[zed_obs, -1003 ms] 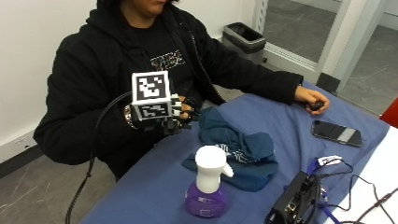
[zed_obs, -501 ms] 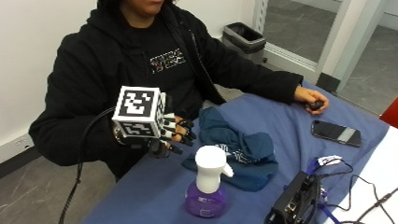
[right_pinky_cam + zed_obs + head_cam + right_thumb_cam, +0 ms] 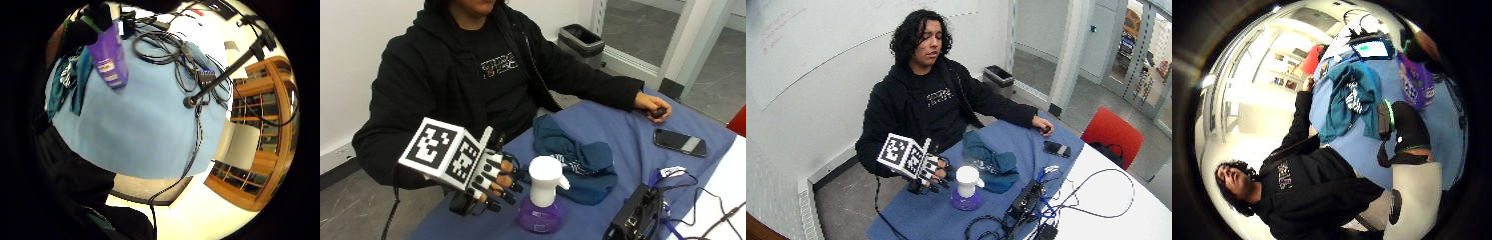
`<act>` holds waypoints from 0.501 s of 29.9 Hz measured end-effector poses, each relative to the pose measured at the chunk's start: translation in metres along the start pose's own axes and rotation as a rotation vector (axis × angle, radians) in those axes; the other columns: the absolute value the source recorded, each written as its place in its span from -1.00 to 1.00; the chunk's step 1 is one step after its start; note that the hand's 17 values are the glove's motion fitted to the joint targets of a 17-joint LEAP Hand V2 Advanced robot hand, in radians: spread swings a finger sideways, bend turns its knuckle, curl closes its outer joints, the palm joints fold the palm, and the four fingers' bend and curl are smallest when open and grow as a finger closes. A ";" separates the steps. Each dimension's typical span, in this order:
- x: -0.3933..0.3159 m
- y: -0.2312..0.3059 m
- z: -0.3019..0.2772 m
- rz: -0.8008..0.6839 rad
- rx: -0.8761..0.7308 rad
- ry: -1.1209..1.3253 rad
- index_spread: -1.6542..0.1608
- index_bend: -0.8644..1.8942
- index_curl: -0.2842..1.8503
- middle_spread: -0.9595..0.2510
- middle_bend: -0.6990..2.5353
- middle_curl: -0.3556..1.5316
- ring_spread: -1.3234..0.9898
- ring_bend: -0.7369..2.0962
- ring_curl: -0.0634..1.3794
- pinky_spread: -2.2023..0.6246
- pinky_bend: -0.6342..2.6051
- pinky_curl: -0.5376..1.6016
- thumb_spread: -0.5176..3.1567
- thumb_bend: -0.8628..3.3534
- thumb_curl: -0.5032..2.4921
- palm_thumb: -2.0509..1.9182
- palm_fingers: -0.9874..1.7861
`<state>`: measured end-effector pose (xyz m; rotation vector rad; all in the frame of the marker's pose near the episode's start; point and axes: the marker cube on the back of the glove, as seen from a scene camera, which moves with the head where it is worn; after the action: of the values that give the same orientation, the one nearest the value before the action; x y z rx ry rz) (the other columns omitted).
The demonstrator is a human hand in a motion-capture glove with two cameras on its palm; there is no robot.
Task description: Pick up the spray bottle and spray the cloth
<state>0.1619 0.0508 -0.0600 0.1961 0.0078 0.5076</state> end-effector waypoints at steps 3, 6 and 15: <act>0.010 -0.015 0.002 0.068 0.039 -0.066 0.50 -0.25 -0.43 0.53 -0.36 -0.25 0.11 -0.29 -0.53 0.69 -0.50 -0.26 -0.05 -0.46 -0.44 0.39 0.30; 0.011 -0.038 0.009 0.120 0.102 -0.146 0.51 -0.26 -0.42 0.52 -0.37 -0.24 0.10 -0.27 -0.50 0.68 -0.50 -0.25 -0.06 -0.48 -0.43 0.38 0.33; 0.035 -0.049 0.003 0.161 0.173 -0.289 0.55 -0.24 -0.41 0.52 -0.37 -0.22 0.09 -0.27 -0.46 0.64 -0.50 -0.23 -0.08 -0.51 -0.43 0.39 0.38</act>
<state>0.2163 0.0249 -0.0654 0.4402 -0.2484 0.6360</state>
